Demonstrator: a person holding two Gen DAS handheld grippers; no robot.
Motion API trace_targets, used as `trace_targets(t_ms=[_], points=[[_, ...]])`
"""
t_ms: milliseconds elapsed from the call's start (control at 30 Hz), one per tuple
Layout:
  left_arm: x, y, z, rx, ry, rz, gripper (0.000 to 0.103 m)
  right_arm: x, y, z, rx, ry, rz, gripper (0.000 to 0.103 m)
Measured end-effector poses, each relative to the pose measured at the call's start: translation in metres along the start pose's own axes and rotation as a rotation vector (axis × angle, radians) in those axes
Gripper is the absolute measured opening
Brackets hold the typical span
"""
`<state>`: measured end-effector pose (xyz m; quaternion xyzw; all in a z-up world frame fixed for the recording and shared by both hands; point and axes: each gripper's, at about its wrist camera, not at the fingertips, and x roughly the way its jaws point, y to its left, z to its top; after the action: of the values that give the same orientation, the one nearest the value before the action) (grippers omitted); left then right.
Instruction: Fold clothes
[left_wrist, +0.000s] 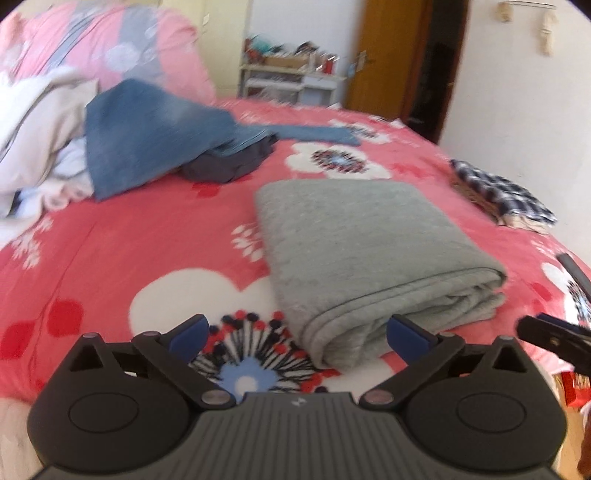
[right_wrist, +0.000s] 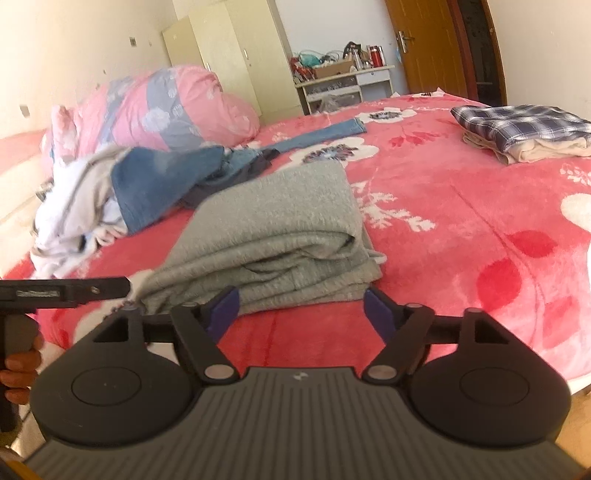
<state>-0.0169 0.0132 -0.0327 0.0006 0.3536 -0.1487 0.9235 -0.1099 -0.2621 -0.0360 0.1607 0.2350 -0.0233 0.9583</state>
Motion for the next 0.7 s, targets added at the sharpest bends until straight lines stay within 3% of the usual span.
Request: trace_targets(t_ms=[200,400,567,700], points=[[0.008,0.009,0.005,-0.057,0.065,0.085,0.103,0.005,-0.001,0.000,0.082,0.038,0.120,0.080],[0.016,0.015,0.004,-0.058,0.092,0.140,0.103,0.035,0.003,0.000,0.329,0.139,0.338,0.080],[0.022,0.021,0.003,-0.059,0.114,0.185,0.103,0.071,0.019,-0.002,0.460,0.231,0.446,0.080],[0.028,0.025,0.002,-0.060,0.132,0.222,0.103,0.091,0.026,-0.009,0.543,0.280,0.478,0.080]])
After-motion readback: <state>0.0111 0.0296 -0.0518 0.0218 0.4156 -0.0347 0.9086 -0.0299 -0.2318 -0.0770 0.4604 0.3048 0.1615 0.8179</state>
